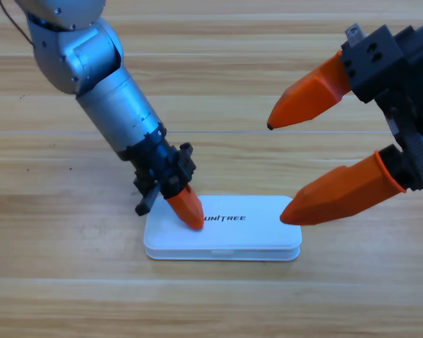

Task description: Clean up eraser and pencils

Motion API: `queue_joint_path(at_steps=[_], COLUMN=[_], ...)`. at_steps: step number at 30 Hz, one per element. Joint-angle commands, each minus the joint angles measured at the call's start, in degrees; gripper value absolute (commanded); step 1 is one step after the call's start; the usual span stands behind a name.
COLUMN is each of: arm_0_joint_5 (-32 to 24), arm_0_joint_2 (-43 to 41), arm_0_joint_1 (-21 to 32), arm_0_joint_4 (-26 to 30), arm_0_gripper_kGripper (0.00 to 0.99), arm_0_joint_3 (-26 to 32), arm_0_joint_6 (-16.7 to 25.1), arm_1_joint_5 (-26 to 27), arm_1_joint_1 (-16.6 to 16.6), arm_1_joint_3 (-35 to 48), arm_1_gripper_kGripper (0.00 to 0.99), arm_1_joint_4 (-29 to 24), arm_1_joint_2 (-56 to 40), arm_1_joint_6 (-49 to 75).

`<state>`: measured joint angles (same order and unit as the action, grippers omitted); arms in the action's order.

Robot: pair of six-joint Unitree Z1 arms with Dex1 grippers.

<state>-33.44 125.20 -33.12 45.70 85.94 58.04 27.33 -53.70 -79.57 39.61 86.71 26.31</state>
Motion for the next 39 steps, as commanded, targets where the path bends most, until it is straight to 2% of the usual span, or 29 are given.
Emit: queue_joint_path(at_steps=[1, 11, 21, 24, 25, 28, 29, 35, 39], arm_0_joint_5=[2.1, 7.2, 8.4, 8.3, 8.3, 8.7, 8.6, 9.0, 9.5], arm_0_joint_2=[-0.9, -5.8, -6.9, -10.3, -12.2, -19.2, -22.0, -38.8, -46.9], arm_0_joint_1=[-2.1, -3.4, -4.5, -4.6, -4.7, -5.6, -6.1, -10.0, -10.5], arm_0_joint_4=[-2.5, -12.3, -13.7, -11.7, -10.2, -5.9, -5.2, -4.7, -4.7], arm_0_gripper_kGripper=[0.0, 0.0, 0.0, 0.0, 0.164, 0.919, 0.986, 0.99, 0.99], arm_0_joint_3=[-3.9, -14.9, -15.8, -14.4, -13.7, -11.5, -11.1, -7.9, -9.4], arm_0_joint_6=[-1.2, -4.1, -5.6, -7.0, -7.5, -10.0, -11.1, -16.8, -19.0], arm_1_joint_5=[0.7, 0.7, 0.7, 0.7, 0.7, 0.7, 0.7, 0.7, 0.7], arm_1_joint_1=[0.3, 0.3, 0.3, 0.3, 0.3, 0.3, 0.3, 0.3, 0.3], arm_1_joint_3=[1.7, 1.7, 1.7, 1.6, 1.6, 1.6, 1.6, 1.6, 1.6], arm_1_gripper_kGripper=[0.959, 0.959, 0.959, 0.959, 0.959, 0.959, 0.959, 0.959, 0.959], arm_1_joint_4=[-0.7, -0.7, -0.7, -0.7, -0.7, -0.7, -0.7, -0.7, -0.7], arm_1_joint_2=[1.2, 1.5, 1.6, 1.6, 1.6, 1.7, 1.7, 1.7, 1.8], arm_1_joint_6=[-0.6, -0.6, -0.6, -0.6, -0.6, -0.6, -0.6, -0.6, -0.6])
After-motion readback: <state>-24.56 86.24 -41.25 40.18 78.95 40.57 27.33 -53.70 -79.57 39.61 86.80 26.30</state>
